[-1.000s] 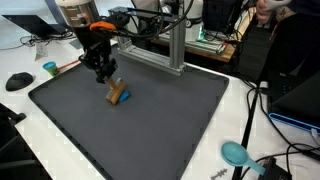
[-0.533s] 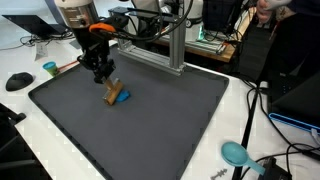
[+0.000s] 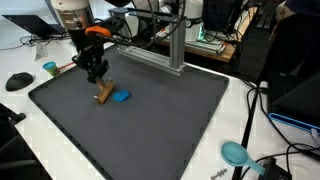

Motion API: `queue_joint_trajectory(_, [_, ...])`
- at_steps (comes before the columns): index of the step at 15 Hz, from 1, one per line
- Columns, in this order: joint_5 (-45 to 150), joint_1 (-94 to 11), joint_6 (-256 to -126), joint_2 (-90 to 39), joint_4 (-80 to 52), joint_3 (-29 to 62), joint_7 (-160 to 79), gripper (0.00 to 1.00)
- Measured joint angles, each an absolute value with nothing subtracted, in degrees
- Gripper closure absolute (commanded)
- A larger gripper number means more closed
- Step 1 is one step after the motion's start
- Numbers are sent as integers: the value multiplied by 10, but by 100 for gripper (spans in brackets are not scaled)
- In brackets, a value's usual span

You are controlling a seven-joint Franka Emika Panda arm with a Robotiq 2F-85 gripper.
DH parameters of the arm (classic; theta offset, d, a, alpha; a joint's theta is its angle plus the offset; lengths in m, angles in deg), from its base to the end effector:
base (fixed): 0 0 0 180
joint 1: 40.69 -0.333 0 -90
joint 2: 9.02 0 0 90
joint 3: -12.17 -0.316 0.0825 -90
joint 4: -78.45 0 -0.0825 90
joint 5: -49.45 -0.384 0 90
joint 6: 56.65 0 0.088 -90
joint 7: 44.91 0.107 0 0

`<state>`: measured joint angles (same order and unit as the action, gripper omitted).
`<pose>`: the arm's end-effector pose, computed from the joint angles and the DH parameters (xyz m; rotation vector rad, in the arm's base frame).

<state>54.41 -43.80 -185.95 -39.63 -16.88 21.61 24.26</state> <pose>0.6825 -0.0646 0.3072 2.4736 -1.7653 0.2036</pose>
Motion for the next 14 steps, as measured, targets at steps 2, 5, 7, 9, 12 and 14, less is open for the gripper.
queue_joint_trajectory(2, [539, -429, -1863, -395, -169, 212, 207, 78])
queue_joint_trajectory(5, [532, -405, -1893, -392, -173, 205, 110, 78])
queue_joint_trajectory(7, [532, -394, -1909, -383, -175, 204, 39, 78])
queue_joint_trajectory(9, [532, -390, -1917, -366, -175, 203, -25, 78])
queue_joint_trajectory(12, [529, -390, -1917, -332, -177, 193, -114, 78])
queue_joint_trajectory(14, [521, -391, -1915, -312, -177, 179, -170, 78])
